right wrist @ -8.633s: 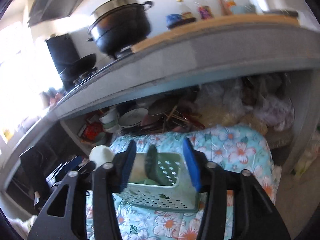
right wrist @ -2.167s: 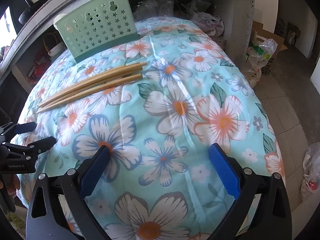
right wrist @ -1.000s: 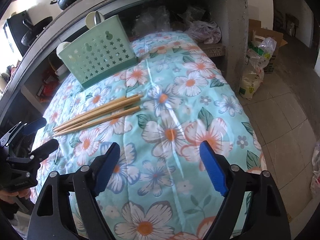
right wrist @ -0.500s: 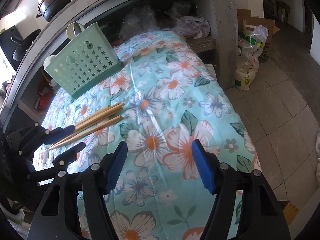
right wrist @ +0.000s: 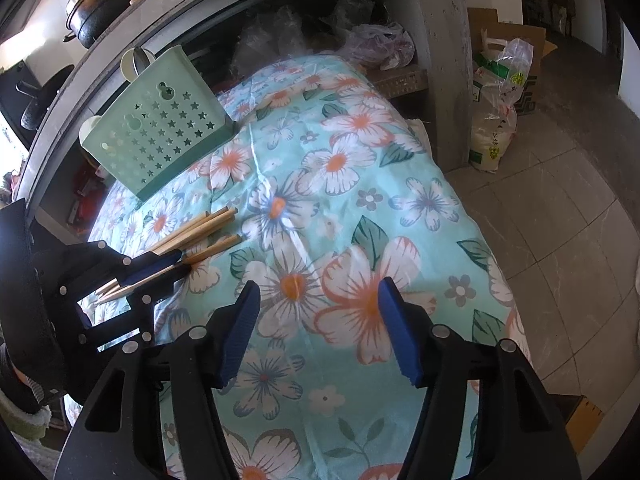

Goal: Organize utensils
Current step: 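Close the left gripper on one bamboo chopstick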

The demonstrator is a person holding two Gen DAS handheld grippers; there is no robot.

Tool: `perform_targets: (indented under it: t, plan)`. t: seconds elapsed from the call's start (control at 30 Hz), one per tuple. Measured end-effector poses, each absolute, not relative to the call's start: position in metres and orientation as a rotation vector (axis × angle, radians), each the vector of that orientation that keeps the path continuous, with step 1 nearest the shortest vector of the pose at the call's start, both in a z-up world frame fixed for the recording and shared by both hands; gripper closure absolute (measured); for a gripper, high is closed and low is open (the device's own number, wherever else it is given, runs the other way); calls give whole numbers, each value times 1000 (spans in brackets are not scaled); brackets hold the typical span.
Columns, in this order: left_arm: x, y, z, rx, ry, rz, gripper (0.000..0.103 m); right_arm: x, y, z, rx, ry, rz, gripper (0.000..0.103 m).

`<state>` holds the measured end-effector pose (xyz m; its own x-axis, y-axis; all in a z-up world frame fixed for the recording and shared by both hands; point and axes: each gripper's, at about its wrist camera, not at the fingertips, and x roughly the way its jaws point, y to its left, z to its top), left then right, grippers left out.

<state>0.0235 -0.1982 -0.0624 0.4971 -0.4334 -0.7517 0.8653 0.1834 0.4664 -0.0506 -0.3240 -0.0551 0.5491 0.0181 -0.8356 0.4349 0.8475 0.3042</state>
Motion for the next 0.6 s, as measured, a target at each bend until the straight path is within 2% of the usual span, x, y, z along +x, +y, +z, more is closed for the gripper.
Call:
perform_targets:
  t: [0.17, 0.6]
  plan:
    - [19, -193, -59, 1008, 534, -975, 97, -51, -324, -55, 522, 966, -263, 45]
    - [10, -155, -41, 866, 773, -983, 100, -52, -319, -54, 525, 961, -249, 46]
